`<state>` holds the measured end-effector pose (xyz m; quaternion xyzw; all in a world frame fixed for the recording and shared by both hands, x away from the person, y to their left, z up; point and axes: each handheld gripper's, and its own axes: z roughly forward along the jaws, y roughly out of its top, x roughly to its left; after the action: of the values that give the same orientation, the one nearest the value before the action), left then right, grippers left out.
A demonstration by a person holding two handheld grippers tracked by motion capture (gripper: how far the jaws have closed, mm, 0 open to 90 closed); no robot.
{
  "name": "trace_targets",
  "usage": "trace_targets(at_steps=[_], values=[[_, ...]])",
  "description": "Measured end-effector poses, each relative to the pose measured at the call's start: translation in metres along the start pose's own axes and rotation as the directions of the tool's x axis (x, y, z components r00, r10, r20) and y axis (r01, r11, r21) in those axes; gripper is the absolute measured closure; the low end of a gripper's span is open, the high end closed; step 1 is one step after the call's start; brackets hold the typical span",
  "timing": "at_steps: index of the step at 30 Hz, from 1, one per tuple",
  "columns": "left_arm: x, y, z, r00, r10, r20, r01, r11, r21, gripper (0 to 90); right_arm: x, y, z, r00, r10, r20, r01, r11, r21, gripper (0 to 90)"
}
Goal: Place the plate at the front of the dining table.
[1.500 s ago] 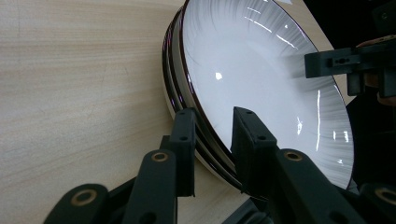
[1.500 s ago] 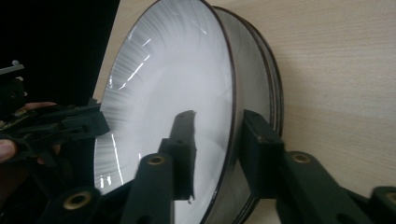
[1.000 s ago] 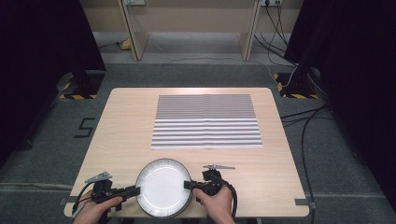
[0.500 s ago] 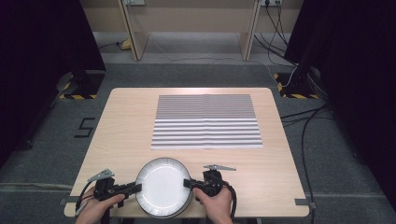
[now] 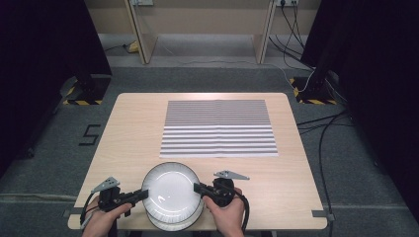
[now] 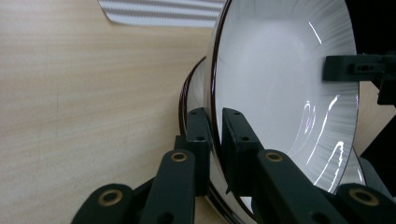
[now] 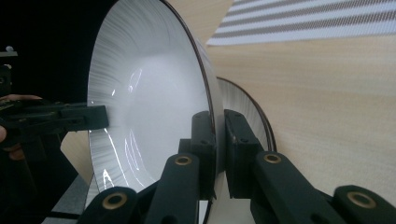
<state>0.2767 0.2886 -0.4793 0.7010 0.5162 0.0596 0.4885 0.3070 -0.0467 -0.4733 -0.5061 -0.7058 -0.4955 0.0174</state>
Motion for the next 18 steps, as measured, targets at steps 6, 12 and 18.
trace_targets(at_steps=[6, 12, 18], values=[[-0.008, 0.012, -0.002, 0.998, 0.059, -0.025, -0.061, 0.9956, -0.072, 83.7, 0.001, 0.004, -0.005, 0.9991, -0.042, 0.006, 0.043, 0.998, -0.053, 84.5], [-0.01, 0.016, 0.002, 0.9974, 0.069, -0.023, -0.07, 0.9934, -0.09, 84.3, 0.0, 0.007, -0.008, 0.9974, -0.068, 0.026, 0.07, 0.994, -0.081, 84.9], [-0.011, 0.017, 0.002, 0.9979, 0.062, -0.019, -0.064, 0.9927, -0.103, 84.3, 0.0, 0.01, -0.01, 0.9961, -0.081, 0.033, 0.084, 0.993, -0.085, 84.9]])
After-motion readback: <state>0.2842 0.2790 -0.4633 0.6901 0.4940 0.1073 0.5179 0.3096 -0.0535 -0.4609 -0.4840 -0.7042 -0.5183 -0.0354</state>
